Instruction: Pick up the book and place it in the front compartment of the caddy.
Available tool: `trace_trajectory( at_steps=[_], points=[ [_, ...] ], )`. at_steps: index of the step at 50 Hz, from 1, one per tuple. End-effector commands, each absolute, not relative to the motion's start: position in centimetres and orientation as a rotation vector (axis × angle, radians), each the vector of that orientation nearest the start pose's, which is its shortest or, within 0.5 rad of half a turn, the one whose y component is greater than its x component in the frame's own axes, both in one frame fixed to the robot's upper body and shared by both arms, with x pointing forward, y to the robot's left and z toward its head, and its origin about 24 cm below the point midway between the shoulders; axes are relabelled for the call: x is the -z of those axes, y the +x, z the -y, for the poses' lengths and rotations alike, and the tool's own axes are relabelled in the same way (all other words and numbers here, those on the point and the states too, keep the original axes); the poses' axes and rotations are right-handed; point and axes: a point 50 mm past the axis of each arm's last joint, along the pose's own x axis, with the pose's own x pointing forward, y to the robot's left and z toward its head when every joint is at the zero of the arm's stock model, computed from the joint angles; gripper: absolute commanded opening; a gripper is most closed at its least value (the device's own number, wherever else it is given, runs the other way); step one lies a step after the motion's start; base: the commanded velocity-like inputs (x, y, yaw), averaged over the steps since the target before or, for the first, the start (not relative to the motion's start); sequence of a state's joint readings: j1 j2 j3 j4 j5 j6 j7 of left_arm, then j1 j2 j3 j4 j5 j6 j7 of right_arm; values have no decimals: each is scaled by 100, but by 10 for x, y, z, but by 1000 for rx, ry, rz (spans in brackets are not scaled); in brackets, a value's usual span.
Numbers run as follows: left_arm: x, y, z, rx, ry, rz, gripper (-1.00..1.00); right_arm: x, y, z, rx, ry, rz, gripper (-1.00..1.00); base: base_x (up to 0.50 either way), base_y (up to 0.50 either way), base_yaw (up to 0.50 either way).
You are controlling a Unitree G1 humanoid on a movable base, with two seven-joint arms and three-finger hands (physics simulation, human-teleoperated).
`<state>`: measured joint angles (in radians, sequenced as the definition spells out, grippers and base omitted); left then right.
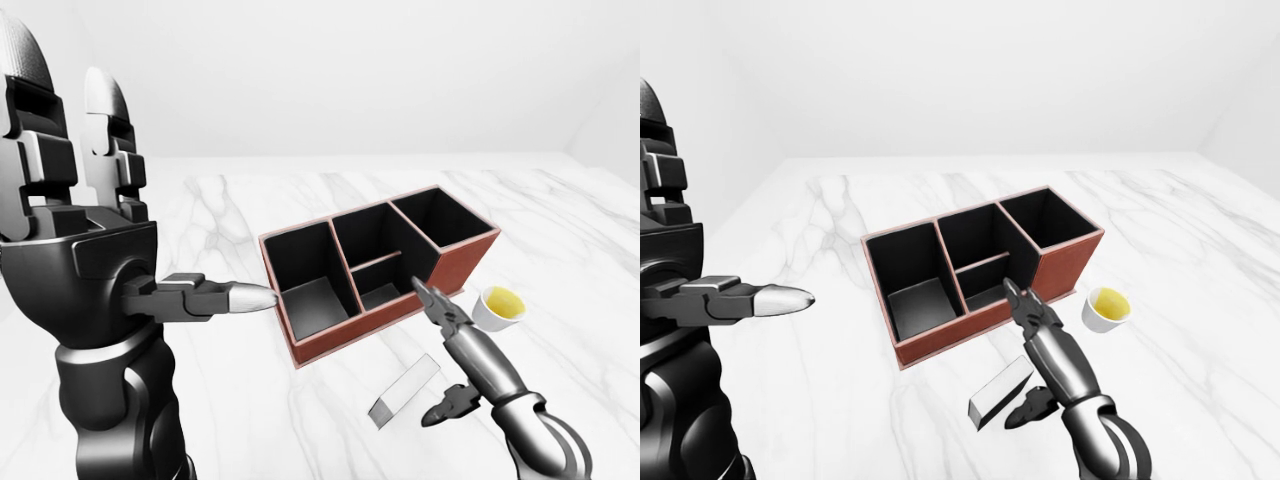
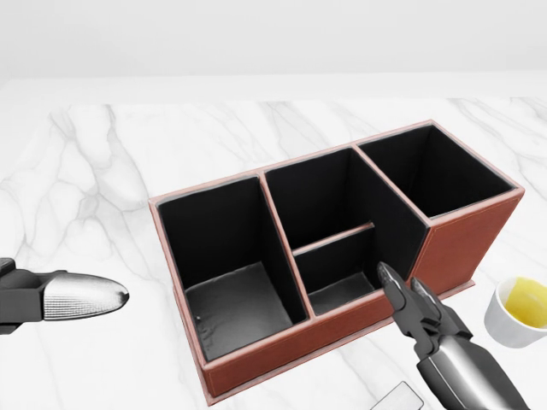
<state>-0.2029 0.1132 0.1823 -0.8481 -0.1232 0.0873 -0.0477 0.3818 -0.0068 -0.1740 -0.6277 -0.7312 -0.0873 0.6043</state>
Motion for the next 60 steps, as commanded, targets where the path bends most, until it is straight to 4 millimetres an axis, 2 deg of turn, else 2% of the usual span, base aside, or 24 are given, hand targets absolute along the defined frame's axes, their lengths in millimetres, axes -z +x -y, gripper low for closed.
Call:
trace_trajectory(
  at_steps=[1, 60],
  points=[
    [-254, 190, -170, 21, 57, 964, 100, -88, 171, 177, -265, -926, -48, 100, 0, 0, 0],
    [-256, 188, -170, 19, 64, 977, 100, -73, 182, 158, -311, -1066, -32, 100, 0, 0, 0]
  ],
)
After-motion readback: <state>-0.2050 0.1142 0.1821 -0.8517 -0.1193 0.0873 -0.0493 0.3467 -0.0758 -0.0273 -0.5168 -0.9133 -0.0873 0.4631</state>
